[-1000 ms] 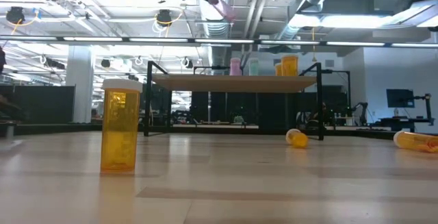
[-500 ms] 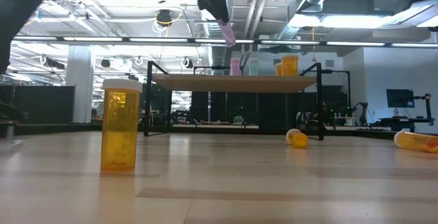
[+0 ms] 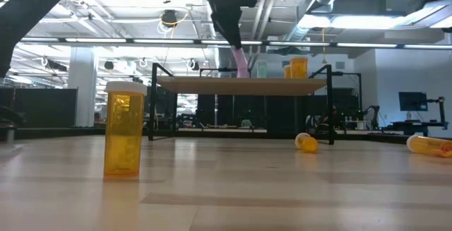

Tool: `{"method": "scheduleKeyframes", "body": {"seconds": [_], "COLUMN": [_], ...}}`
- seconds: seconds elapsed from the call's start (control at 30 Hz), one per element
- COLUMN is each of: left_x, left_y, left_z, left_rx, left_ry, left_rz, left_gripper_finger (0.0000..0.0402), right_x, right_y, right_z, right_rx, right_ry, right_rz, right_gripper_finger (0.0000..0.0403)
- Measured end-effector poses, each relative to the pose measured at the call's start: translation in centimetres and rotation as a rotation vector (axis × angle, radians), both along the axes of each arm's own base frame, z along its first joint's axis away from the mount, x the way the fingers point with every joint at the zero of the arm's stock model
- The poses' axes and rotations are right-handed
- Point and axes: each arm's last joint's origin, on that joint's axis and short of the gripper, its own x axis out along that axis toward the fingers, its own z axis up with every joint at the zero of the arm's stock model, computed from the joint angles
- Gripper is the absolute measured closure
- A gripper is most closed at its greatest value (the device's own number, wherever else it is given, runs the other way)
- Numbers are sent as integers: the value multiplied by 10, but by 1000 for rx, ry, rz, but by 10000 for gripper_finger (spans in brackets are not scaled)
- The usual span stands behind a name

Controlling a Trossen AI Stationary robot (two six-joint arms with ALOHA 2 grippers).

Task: Pick and place medicine bottles onto shelf by color
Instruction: Put the small pink pill bottle on the shelf aligned with the other small pink pill bottles

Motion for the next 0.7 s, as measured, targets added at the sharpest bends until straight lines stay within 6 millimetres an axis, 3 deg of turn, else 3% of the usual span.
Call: {"method": "scheduleKeyframes", "body": {"seconds": [0.37,0.7], "left_x": [-4,-2], "left_y": [23,21], "left_z": [2,0], "left_rx": [-23,-77], "left_ry": [-64,-77], "left_rz": [-8,-66], "left_gripper_finger": [303,303], "right_x": [4,9], "right_y": [-23,-39], "right_z": [-5,-5], "right_rx": [-60,-80], "right_ry": [73,91], "right_rz": [-98,-151], "right_gripper_finger": [154,154]}}
